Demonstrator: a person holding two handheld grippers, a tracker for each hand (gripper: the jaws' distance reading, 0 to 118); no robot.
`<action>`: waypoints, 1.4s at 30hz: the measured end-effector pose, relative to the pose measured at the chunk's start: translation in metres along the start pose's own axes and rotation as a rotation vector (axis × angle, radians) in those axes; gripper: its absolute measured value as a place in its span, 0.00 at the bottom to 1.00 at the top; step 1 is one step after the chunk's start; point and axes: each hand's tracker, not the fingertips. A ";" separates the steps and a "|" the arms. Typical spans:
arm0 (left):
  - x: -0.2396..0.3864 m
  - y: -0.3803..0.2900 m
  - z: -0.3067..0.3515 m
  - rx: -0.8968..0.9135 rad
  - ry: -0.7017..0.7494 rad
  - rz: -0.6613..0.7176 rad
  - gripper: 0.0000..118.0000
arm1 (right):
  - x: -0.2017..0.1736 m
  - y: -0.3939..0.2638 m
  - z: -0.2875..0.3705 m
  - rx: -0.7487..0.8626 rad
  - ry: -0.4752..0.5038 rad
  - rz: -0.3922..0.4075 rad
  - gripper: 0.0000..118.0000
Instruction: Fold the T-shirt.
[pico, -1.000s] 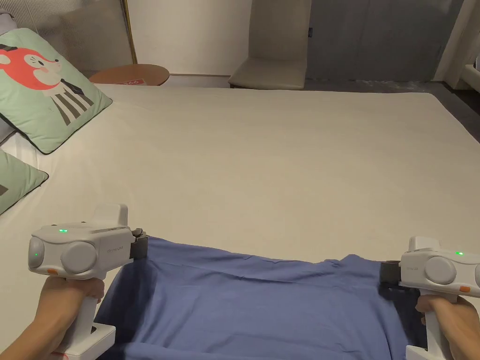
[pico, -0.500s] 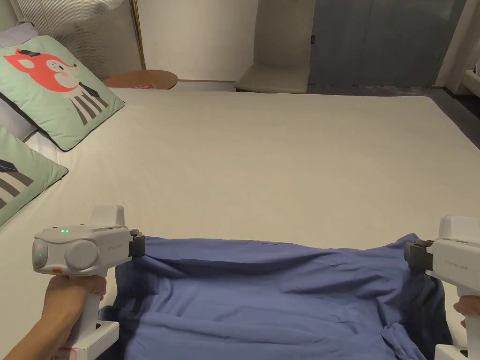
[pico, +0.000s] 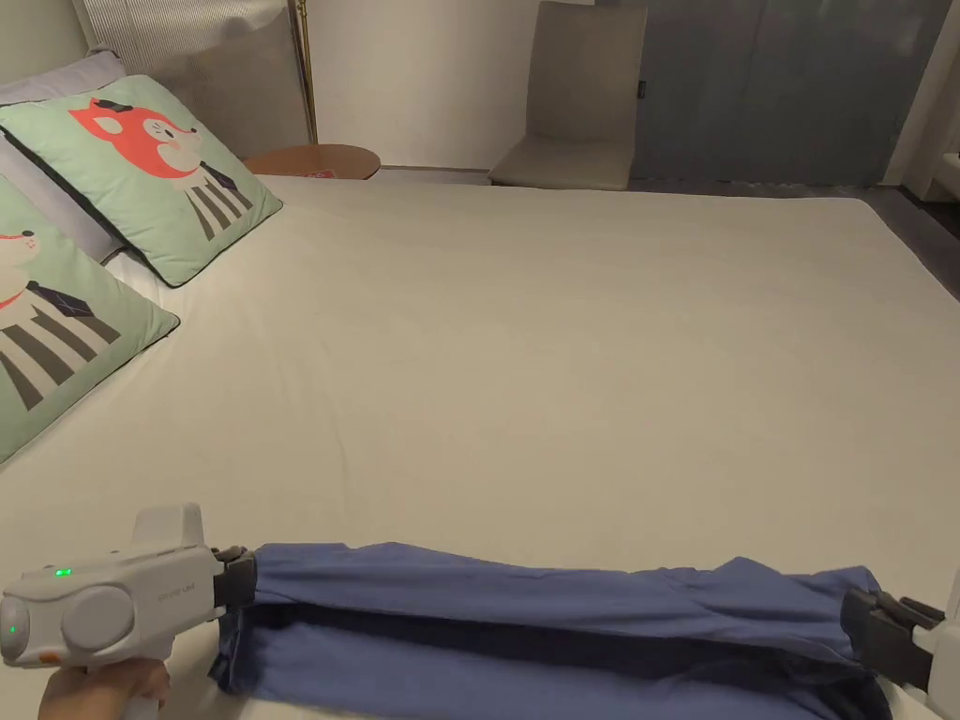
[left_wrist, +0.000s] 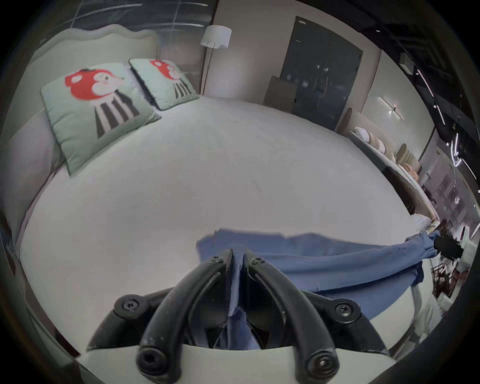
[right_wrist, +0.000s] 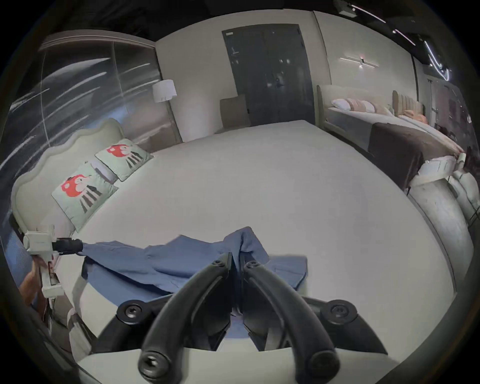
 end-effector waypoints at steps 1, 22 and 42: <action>-0.003 -0.008 0.001 -0.007 -0.001 0.007 0.02 | 0.002 -0.009 -0.001 -0.018 -0.011 -0.020 0.05; 0.027 -0.017 0.026 0.150 -0.001 0.006 0.93 | -0.043 -0.010 0.011 0.127 -0.159 0.052 0.89; 0.147 0.014 0.091 0.669 -0.013 -0.207 0.00 | -0.155 0.038 0.051 0.585 -0.175 0.236 0.01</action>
